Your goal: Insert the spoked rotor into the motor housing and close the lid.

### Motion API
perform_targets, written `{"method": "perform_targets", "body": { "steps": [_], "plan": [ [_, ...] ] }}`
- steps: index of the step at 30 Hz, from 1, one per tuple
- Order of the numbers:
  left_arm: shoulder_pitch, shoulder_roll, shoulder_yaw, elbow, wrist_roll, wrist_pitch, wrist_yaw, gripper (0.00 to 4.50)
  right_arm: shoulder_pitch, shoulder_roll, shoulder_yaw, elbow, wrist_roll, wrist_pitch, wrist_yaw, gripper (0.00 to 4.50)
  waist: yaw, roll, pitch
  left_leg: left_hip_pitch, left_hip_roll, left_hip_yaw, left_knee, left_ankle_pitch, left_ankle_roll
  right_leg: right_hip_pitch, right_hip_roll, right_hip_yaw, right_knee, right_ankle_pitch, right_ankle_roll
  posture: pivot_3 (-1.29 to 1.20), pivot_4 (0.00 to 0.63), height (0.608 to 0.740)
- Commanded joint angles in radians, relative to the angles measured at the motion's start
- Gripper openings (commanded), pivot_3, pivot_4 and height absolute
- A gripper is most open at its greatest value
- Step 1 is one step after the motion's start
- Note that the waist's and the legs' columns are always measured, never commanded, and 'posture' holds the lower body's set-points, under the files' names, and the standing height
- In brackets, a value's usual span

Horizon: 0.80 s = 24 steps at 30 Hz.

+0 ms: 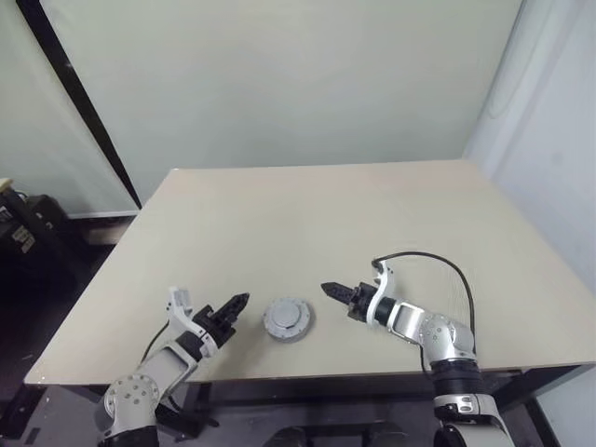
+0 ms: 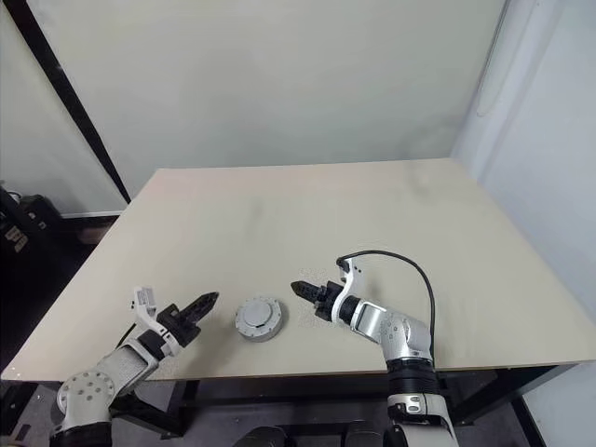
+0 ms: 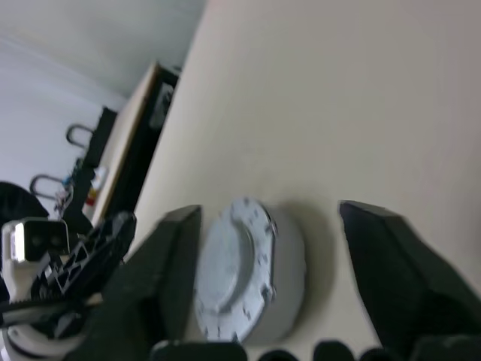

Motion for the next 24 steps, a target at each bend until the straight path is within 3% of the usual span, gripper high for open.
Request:
{"method": "perform_targets", "body": {
  "steps": [1, 10, 24],
  "plan": [
    [0.001, 0.006, -0.011, -0.012, 0.022, -0.006, 0.003, 0.00, -0.017, -0.002, 0.008, -0.013, 0.004, 0.017, -0.006, 3.14, 0.000, 0.000, 0.000, 0.000, 0.000, 0.000, 0.000, 0.000, 0.000, 0.000, 0.000, 0.000, 0.000, 0.000, 0.000, 0.00, 0.000, 0.740],
    [0.024, 0.021, -0.057, -0.004, 0.064, 0.030, -0.005, 0.00, -0.033, -0.013, 0.033, 0.006, 0.007, 0.095, -0.007, 3.14, 0.000, 0.000, 0.000, 0.000, 0.000, 0.000, 0.000, 0.000, 0.000, 0.000, 0.000, 0.000, 0.000, 0.000, 0.000, 0.00, 0.000, 0.740],
    [0.005, 0.023, -0.114, 0.002, 0.142, 0.010, -0.047, 0.00, -0.037, -0.023, 0.106, -0.010, -0.042, 0.070, 0.010, 3.14, 0.000, 0.000, 0.000, 0.000, 0.000, 0.000, 0.000, 0.000, 0.000, 0.000, 0.000, 0.000, 0.000, 0.000, 0.000, 0.00, 0.000, 0.740]
  ]
}}
